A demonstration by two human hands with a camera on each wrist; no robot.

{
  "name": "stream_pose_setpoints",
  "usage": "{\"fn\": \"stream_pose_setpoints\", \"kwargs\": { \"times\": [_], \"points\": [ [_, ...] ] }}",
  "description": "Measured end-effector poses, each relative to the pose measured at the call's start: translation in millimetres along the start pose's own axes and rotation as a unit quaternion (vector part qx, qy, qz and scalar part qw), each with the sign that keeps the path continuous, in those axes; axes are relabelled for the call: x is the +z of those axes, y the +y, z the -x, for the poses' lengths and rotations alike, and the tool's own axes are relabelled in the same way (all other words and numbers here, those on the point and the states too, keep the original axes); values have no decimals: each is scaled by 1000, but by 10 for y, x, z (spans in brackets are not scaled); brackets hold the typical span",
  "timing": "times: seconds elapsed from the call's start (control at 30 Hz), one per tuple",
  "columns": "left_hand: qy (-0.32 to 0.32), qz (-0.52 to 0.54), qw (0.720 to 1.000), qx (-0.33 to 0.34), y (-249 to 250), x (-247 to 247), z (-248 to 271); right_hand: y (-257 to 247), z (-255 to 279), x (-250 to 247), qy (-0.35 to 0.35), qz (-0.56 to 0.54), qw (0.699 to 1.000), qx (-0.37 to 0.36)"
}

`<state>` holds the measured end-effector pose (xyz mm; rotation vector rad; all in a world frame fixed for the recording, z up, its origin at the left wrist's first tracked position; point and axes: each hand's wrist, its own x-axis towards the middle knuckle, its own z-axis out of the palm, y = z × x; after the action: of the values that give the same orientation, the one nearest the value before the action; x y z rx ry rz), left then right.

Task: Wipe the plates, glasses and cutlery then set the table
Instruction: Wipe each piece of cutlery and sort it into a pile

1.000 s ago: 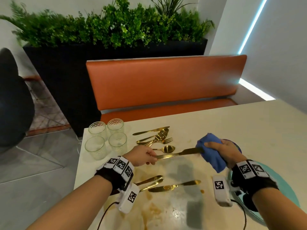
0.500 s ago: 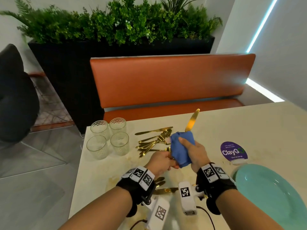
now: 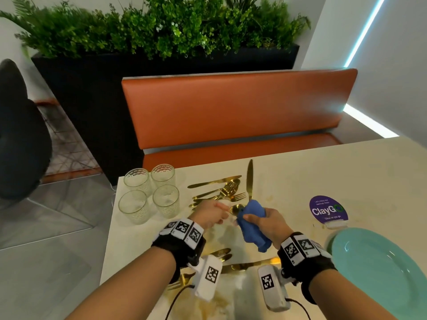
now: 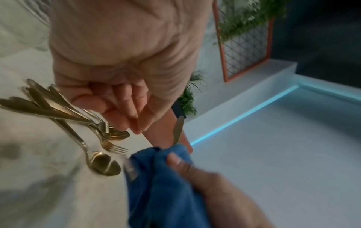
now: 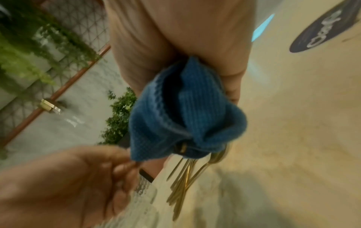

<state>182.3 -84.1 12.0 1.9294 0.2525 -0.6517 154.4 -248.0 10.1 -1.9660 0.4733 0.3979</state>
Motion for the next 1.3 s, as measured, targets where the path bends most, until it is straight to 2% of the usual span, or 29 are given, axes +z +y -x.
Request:
{"fn": "stream_pose_setpoints", "kwargs": {
  "times": [0.07,0.17,0.27,0.33,0.4,0.43,0.5,0.57,0.67,0.73,0.83,0.97,1.07,1.2,1.3],
  "points": [
    [-5,61,998,-1,89,-23,-59,-24,-34,37,-26,49,998,-11],
    [-30,71,997,-7,204,26,-162,-103,-90,141,-50,98,993,-33],
    [1,76,997,-26,267,39,-324,-186,-180,169,-55,131,989,-45],
    [8,118,992,-42,326,-3,-447,-250,-245,149,-59,143,987,-46],
    [16,154,988,-30,411,-60,-591,-310,-310,115,-71,158,983,-53],
    [34,139,990,-18,451,-106,-669,-333,-343,87,-74,164,982,-56],
    [113,40,993,7,510,-238,-837,-358,-397,4,-73,173,980,-59],
    [179,-61,982,25,546,-392,-1004,-325,-480,-116,-65,183,979,-62],
    [157,-260,953,22,513,-532,-1283,-239,-592,-331,-40,204,977,-53],
    [118,-388,913,28,471,-545,-1432,-173,-649,-458,-26,208,977,-47],
    [78,-497,863,53,363,-503,-1642,-58,-723,-596,-11,209,977,-34],
    [67,-567,817,73,203,-411,-1826,65,-776,-693,-2,202,979,-22],
    [94,-575,806,100,99,-351,-1875,151,-766,-718,-2,188,982,-8],
    [137,-534,825,126,121,-299,-1742,248,-691,-730,28,156,987,1],
    [158,-480,846,168,201,-179,-1503,296,-605,-719,57,125,991,6]
  ]
}}
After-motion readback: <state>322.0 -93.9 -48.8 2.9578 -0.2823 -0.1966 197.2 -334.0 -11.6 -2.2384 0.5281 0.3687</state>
